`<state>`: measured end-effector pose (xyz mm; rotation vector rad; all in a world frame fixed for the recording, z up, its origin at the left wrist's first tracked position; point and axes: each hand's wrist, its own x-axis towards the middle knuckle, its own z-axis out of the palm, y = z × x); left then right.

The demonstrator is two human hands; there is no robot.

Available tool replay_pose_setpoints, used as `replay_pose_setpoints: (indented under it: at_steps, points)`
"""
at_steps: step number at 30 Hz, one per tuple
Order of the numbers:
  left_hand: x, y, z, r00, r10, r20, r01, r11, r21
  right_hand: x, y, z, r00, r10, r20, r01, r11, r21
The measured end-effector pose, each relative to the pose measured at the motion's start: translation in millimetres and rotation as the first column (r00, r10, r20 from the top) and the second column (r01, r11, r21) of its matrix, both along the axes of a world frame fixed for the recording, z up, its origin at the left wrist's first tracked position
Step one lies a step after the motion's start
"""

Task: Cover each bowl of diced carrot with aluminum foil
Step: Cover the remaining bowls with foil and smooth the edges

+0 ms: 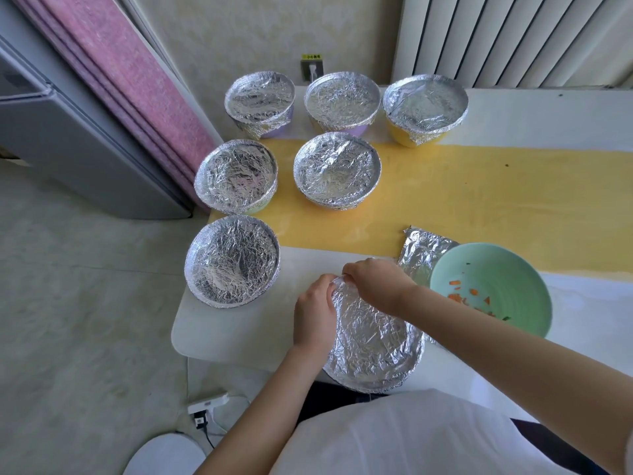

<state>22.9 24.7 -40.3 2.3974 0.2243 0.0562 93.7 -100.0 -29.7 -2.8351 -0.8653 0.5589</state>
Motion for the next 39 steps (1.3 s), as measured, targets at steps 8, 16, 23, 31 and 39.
replay_pose_setpoints:
  at_steps: [8,16,23,31,39]
  points:
    - [1,1,0,1.000,-0.030,0.000,0.030,0.999,0.037,5,0,7,0.998,0.044,-0.038,-0.045,0.999,-0.014]
    - [0,2,-2,0.997,-0.070,-0.017,0.071,0.996,0.053,0,-5,-10,0.999,0.007,-0.048,-0.002,0.993,0.116]
    - [-19,6,-3,0.997,0.075,-0.035,-0.071,0.990,0.124,-1,-17,-4,0.999,-0.039,-0.038,0.050,0.943,0.330]
    - [1,4,2,0.993,-0.001,-0.114,0.014,0.994,0.107,4,-13,-2,0.999,-0.002,-0.038,0.007,0.992,0.125]
    - [10,4,4,0.991,0.003,-0.134,0.015,0.991,0.134,7,-6,1,0.999,-0.011,-0.052,0.015,0.997,0.070]
